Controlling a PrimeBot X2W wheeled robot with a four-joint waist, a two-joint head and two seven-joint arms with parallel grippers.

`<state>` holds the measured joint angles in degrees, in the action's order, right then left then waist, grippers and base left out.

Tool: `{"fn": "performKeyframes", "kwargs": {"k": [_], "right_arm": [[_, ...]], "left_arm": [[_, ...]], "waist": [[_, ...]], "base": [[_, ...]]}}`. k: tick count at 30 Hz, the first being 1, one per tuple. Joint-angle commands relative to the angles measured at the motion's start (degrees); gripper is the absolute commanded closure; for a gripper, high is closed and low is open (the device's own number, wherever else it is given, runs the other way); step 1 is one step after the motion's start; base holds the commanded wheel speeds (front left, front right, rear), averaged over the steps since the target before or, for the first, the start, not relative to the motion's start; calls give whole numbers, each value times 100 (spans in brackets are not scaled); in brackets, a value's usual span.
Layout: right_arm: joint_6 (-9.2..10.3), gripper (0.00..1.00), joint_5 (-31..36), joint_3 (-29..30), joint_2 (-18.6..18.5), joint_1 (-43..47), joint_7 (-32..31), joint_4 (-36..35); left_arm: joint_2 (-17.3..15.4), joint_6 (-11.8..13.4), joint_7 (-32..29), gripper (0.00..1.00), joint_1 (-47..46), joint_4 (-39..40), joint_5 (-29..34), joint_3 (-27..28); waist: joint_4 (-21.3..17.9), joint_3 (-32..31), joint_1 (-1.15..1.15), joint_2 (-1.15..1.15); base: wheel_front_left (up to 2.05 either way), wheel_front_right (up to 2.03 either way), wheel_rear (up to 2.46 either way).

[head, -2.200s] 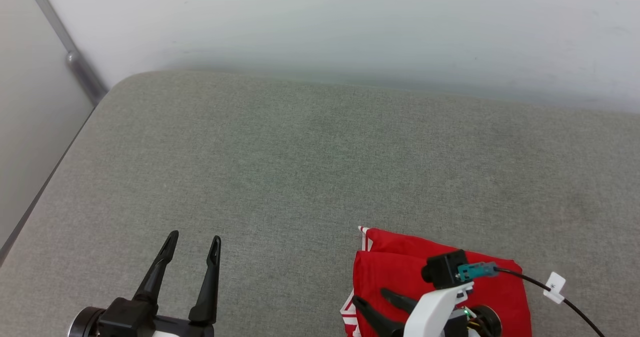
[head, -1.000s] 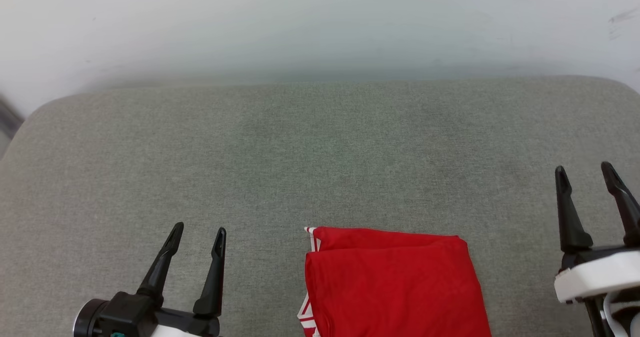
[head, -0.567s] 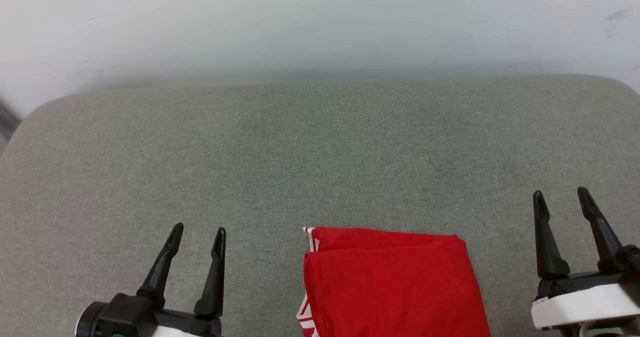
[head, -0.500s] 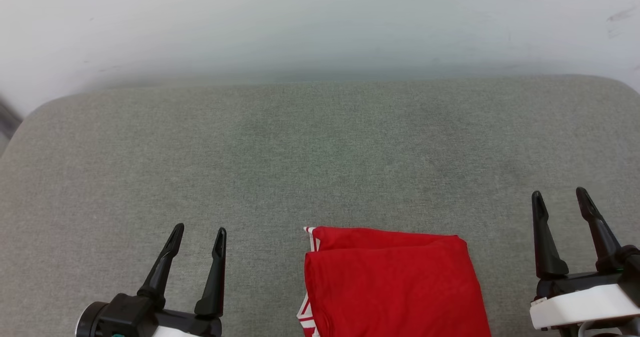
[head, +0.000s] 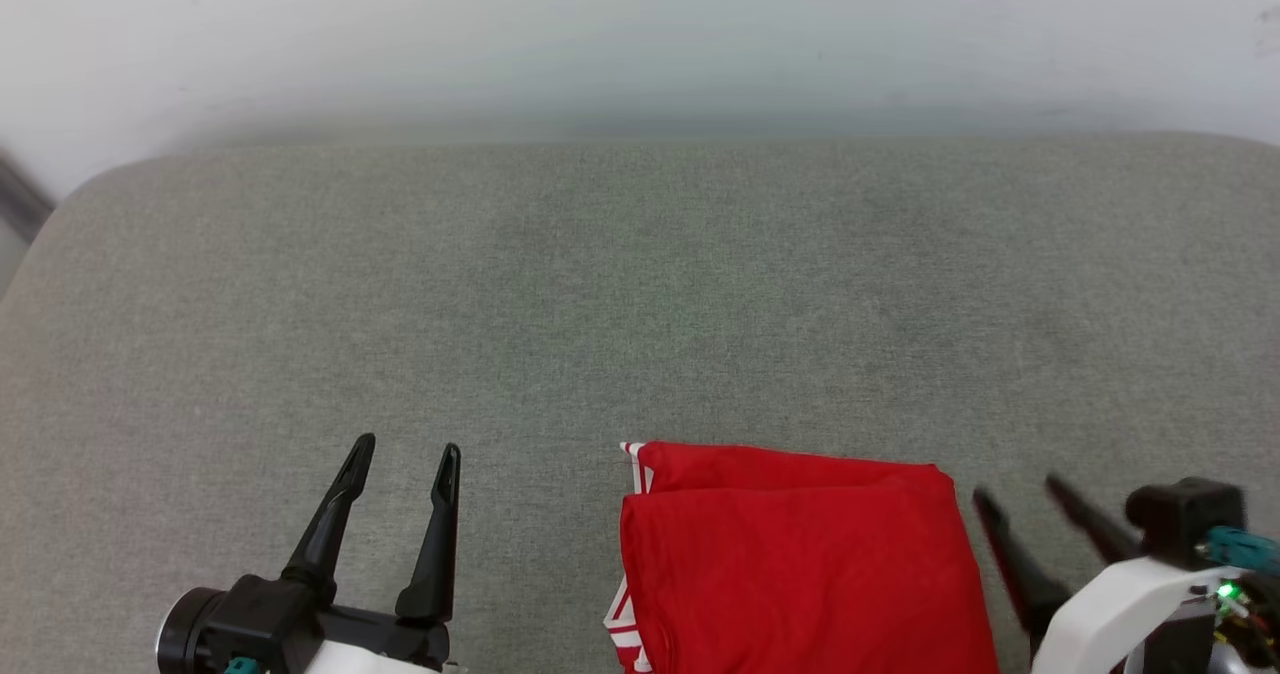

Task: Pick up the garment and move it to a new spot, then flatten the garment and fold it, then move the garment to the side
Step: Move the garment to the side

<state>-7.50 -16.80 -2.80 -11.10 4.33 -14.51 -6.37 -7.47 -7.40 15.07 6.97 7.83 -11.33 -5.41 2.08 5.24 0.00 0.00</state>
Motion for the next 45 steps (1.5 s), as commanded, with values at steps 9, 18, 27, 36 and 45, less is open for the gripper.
{"fn": "performKeyframes", "kwargs": {"k": [9, 18, 27, 36, 45], "right_arm": [[3, 0, -550, 329, 15, 87, -2862, -532], [2, 0, -259, 392, 169, -89, -3669, -282], [0, 0, 114, -54, 249, -24, -3697, 578], [6, 100, 574, -363, -181, -513, -3143, 603], [5, 100, 1453, -1202, -1571, -1322, -3063, 171]], "left_arm": [[5, -4, 13, 0, -311, -34, 55, -225], [13, -5, 13, 0, -612, -134, 16, -432], [28, -5, 13, 0, -705, -222, 15, -548], [1, -5, 13, 0, -556, -204, 91, -645], [6, -5, 13, 0, -597, -118, 92, -958]], "waist": [[254, 404, 0, 0], [726, 774, 0, 0], [1020, 839, 0, 0], [811, 585, 0, 0], [105, 601, 0, 0]], "base": [[0, 0, 0], [0, 0, 0], [0, 0, 0], [0, 0, 0], [0, 0, 0]]}}
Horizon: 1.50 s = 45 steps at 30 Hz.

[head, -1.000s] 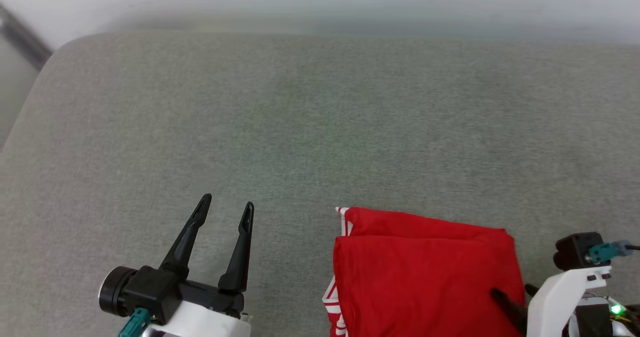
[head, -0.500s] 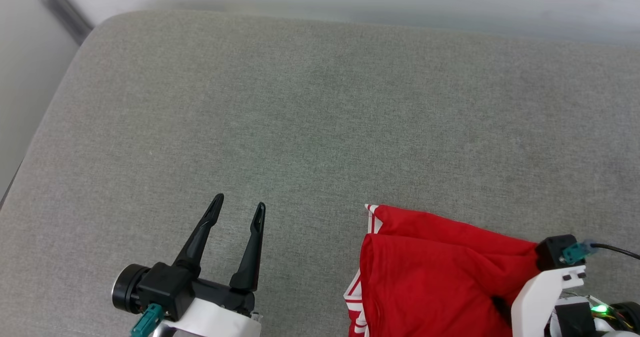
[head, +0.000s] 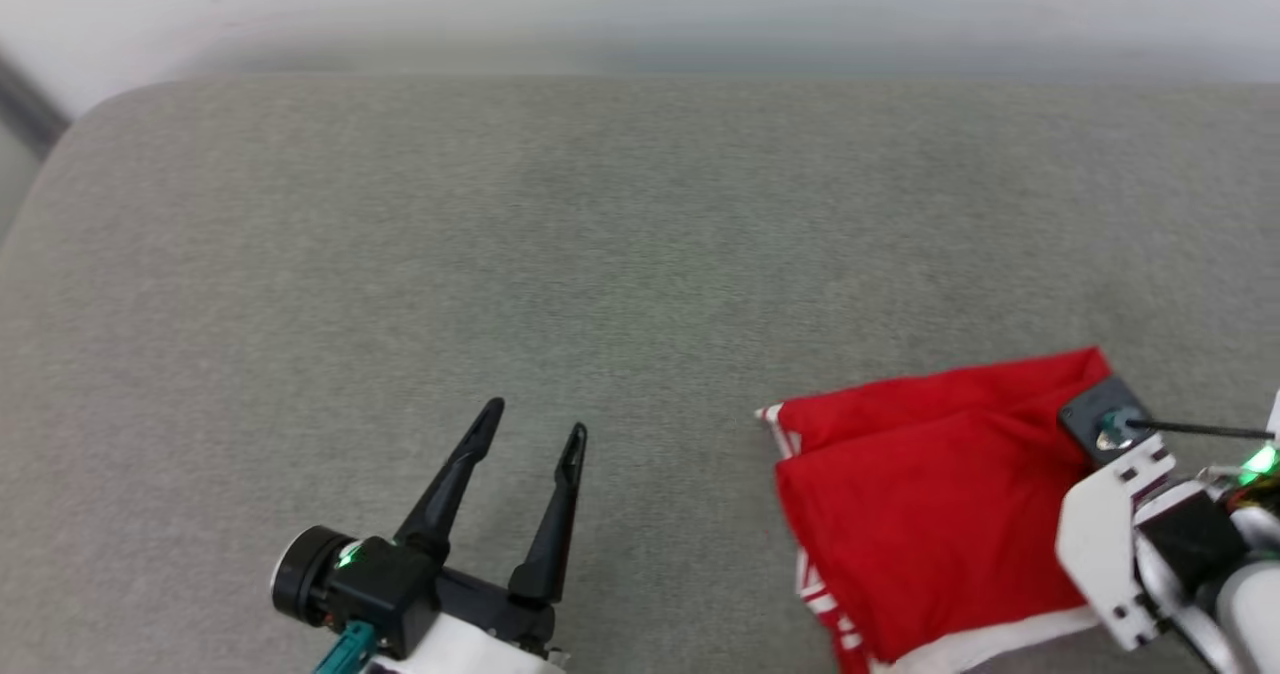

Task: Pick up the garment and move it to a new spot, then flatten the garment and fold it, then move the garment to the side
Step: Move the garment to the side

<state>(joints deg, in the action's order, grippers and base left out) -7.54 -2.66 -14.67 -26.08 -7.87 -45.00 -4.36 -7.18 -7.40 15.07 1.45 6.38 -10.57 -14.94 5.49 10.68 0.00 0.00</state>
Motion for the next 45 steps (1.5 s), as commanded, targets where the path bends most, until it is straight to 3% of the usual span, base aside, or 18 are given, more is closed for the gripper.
{"fn": "performKeyframes", "kwargs": {"k": [1, 7, 11, 15, 26, 38, 39, 40, 45], "right_arm": [[8, 100, 66, -88, -260, -210, -32, -55], [9, 100, -2, -473, -1380, -919, -110, -149], [9, 100, 84, -466, -2032, -1385, 166, 21], [9, 100, -5, -244, -2401, -1713, 444, 499], [10, 100, 179, 668, -2726, -2121, 1516, 2131], [10, 100, 664, 1662, -2411, -2747, 2828, 3720], [10, 56, 719, 1727, -2369, -2796, 2932, 3763], [10, 0, 773, 1809, -2328, -2846, 3031, 3817], [10, 0, 1064, 1997, -2118, -3046, 3275, 3906]], "left_arm": [[-29, -5, 13, 0, -96, 30, 13, -96], [-108, -5, 12, 0, -496, 59, 18, -560], [-214, -5, 13, 0, -901, 94, 48, -983], [-315, -5, 12, 0, -1337, 92, 81, -1377], [-587, -5, 12, 0, -2127, 10, 111, -1938], [-775, -4, 5, 0, -2291, 50, 208, -1870], [-770, -4, 5, 0, -2286, 61, 204, -1848], [-766, -4, 5, 0, -2283, 68, 203, -1837], [-746, -4, 8, 0, -2313, 109, 212, -1741]], "waist": [[-336, 109, 0, 0], [-1003, 590, 0, 0], [-1359, 1046, 0, 0], [-1590, 1520, 0, 0], [-1632, 2489, 0, 0], [-1384, 2889, 0, 0], [-1372, 2887, 0, 0], [-1364, 2880, 0, 0], [-1345, 2719, 0, 0]], "base": [[0, 0, 0], [0, 0, 0], [0, 0, 0], [0, 0, 0], [0, 0, 0], [0, 0, 0], [0, 0, 0], [0, 0, 0], [0, 0, 0]]}}
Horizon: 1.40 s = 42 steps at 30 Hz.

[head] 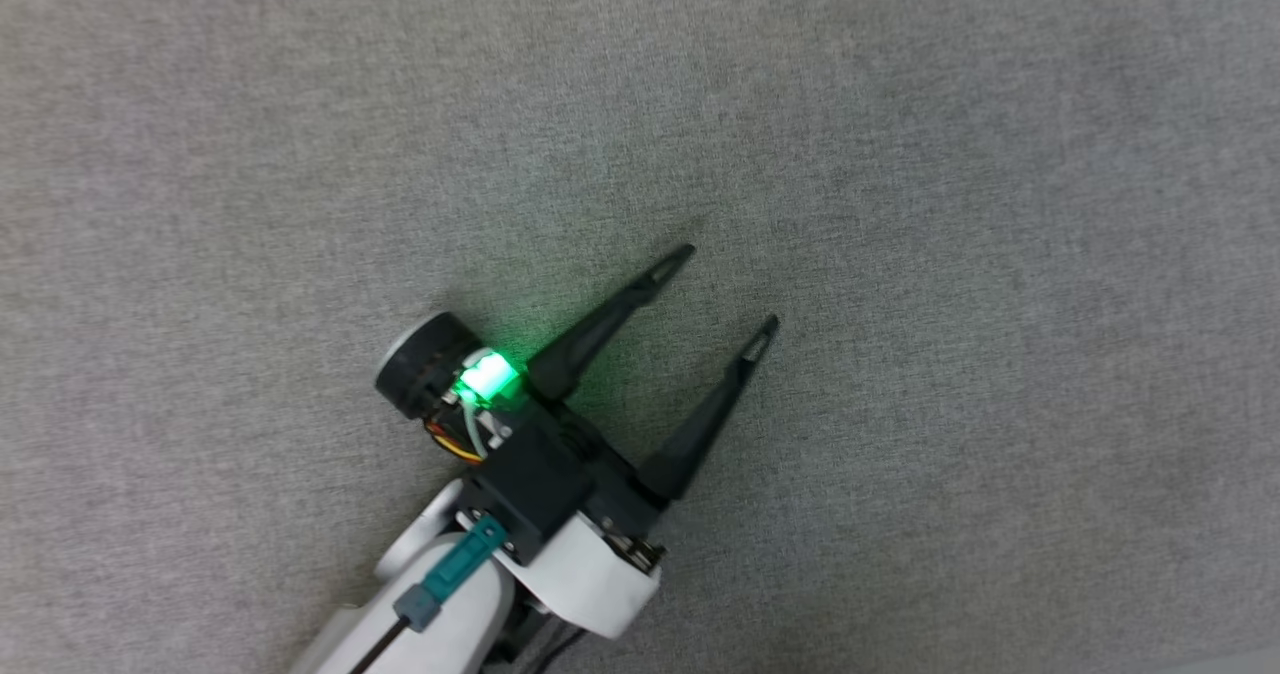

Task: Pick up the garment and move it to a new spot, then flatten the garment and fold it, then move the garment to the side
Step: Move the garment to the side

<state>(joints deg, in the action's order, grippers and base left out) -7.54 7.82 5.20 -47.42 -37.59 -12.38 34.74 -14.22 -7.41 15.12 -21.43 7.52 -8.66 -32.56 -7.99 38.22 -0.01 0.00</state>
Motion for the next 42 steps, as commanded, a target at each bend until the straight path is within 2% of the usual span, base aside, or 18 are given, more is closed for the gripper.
{"fn": "performKeyframes", "kwargs": {"k": [1, 6, 11, 22, 28, 31, 34, 42], "right_arm": [[10, 0, 67, 20, 50, -92, 25, -9], [10, 0, 159, 72, 303, -220, 196, -221], [9, 0, -60, 313, 839, -321, 568, -726], [8, 0, -826, 250, 2210, 826, 1183, -2451], [8, 0, -1118, 110, 3063, 1832, 1463, -3250], [8, 0, -1296, 6, 3458, 2328, 1690, -3391], [9, 0, -1330, -353, 3646, 2746, 1901, -3304], [8, 0, -1222, -591, 4292, 3290, 2528, -2943]], "left_arm": [[-26, -4, 3, 0, -13, -6, 15, 62], [138, -3, 3, 0, 244, -31, -101, 396], [273, 6, 6, 0, 612, -51, -158, 953], [544, 68, 6, 0, 1558, 108, -109, 2632], [742, 53, 6, 0, 2017, 115, -66, 3110], [831, 50, 6, 0, 2239, 46, -26, 3249], [892, 70, 6, 0, 2393, -57, 16, 3375], [1026, 38, 6, 0, 2545, -389, 84, 3488]], "waist": [[11, -103, 1, 0], [78, -680, 1, 0], [216, -1481, 1, 0], [614, -2842, 1, 0], [755, -3276, 1, 0], [789, -3419, 1, 0], [779, -3449, 1, 0], [792, -3463, 1, 0]], "base": [[0, 0, 0], [0, 0, 0], [0, 0, 0], [0, 0, 0], [0, 0, 0], [0, 0, 0], [0, 0, 0], [0, 0, 0]]}}
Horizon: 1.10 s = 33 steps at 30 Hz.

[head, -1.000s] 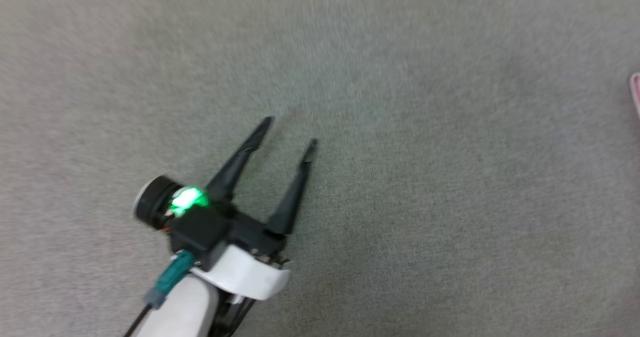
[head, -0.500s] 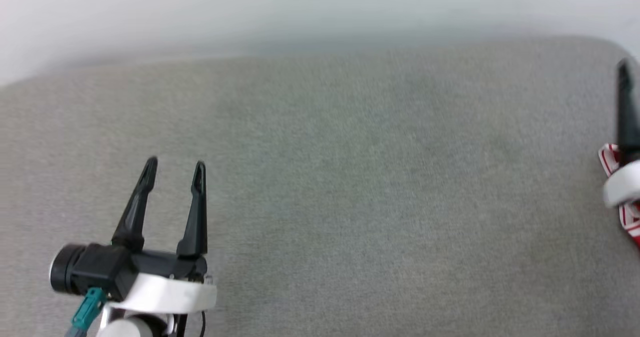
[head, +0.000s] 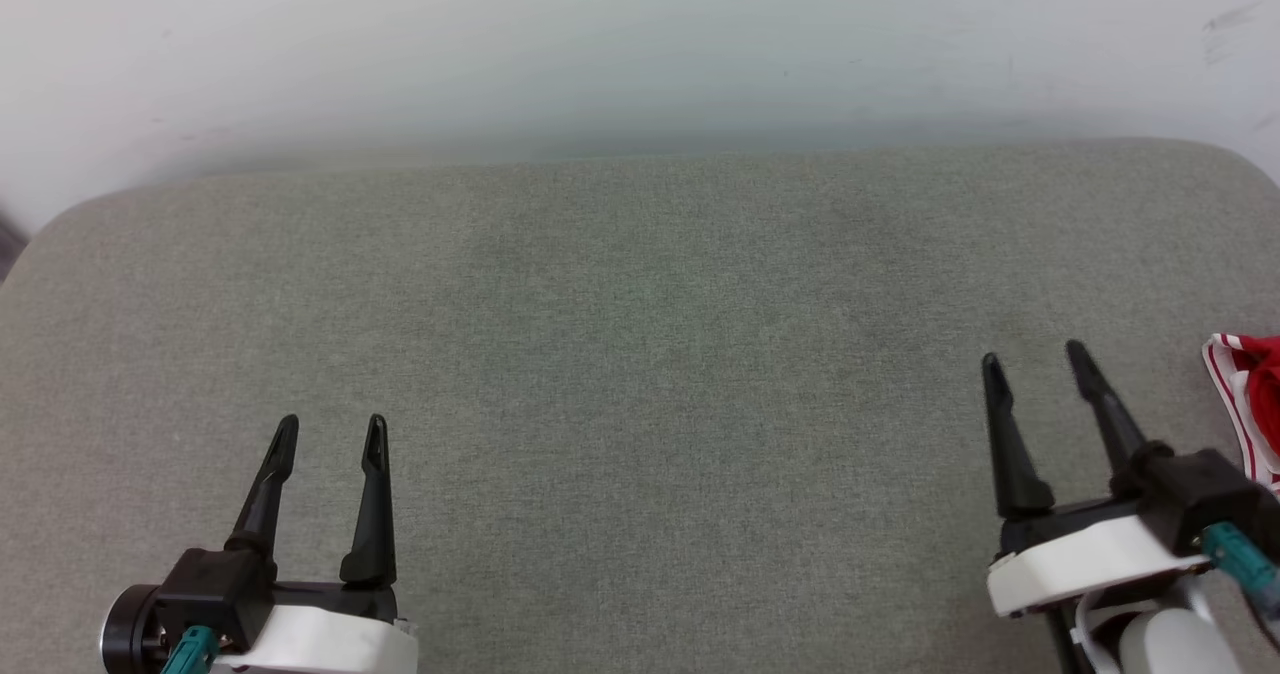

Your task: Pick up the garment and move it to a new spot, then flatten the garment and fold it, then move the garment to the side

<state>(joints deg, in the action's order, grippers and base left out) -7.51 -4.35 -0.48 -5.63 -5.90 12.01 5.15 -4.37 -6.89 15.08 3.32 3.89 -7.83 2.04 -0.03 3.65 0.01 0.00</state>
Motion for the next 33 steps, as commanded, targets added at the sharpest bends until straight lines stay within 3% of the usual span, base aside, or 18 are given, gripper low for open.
{"fn": "performKeyframes", "kwargs": {"k": [1, 15, 26, 27, 33], "right_arm": [[4, 0, -26, -59, 167, 174, 139, 16], [4, 0, -366, -160, 286, 181, 318, 136], [4, 0, -380, -117, 288, 203, 316, 54], [0, 100, -372, -113, 262, 229, 302, 70], [0, 100, -1110, -104, 231, 296, 166, 242]], "left_arm": [[49, -18, 10, 0, 83, -47, 9, 52], [51, 34, 10, 0, 103, -84, 523, 62], [121, 42, 10, 0, 147, 27, 292, 119], [115, 36, 0, 100, 106, 22, 297, 107], [120, 30, -156, 100, 58, -256, -452, 84]], "waist": [[-7, -12, -1, 0], [-90, -55, -1, 0], [-114, -91, -1, 0], [-115, -91, -2, 0], [-112, -106, -2, 0]], "base": [[0, 0, 0], [0, 0, 0], [0, 0, 0], [0, 0, 0], [0, 0, 0]]}}
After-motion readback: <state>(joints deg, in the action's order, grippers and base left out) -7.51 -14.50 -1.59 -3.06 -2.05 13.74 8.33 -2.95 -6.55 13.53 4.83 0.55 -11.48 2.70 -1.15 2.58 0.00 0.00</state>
